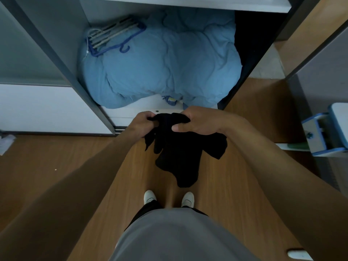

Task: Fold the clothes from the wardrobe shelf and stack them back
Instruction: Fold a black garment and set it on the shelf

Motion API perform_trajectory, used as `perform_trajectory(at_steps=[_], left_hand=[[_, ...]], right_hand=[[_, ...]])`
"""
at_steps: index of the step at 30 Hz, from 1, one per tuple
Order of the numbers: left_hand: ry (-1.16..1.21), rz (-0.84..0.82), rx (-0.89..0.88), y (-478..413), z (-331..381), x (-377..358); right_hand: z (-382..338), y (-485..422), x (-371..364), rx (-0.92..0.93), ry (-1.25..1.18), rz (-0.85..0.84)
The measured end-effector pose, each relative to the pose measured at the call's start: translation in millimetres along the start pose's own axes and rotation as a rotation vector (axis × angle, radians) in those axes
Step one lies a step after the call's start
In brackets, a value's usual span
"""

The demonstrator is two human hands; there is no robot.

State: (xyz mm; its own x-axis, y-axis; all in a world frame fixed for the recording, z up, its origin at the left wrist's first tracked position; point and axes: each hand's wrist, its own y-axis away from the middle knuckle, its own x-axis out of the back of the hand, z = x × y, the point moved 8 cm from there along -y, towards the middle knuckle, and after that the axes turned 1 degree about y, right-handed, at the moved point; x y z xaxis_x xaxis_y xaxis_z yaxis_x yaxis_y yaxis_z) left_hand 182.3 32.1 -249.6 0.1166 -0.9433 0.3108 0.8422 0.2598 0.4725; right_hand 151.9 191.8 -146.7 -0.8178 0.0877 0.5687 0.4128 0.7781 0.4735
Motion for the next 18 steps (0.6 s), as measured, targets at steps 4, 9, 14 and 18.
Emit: perform_trajectory(at_steps=[4,9,14,18], left_hand=[[-0.007,-0.101,-0.042,7,0,-23],[0.299,-0.135,0.163,15,-9,-37],[0.345,-0.283,0.007,29,4,-32],[0.481,-0.529,-0.052,43,17,-42]], right_hand=[[-7,-2,-1,0.027,0.007,0.031],[-3,-5,0,0.005,-0.028,0.084],[4,-7,6,-0.018,-0.132,0.21],[3,-11,13,-0.015,-0.141,0.268]])
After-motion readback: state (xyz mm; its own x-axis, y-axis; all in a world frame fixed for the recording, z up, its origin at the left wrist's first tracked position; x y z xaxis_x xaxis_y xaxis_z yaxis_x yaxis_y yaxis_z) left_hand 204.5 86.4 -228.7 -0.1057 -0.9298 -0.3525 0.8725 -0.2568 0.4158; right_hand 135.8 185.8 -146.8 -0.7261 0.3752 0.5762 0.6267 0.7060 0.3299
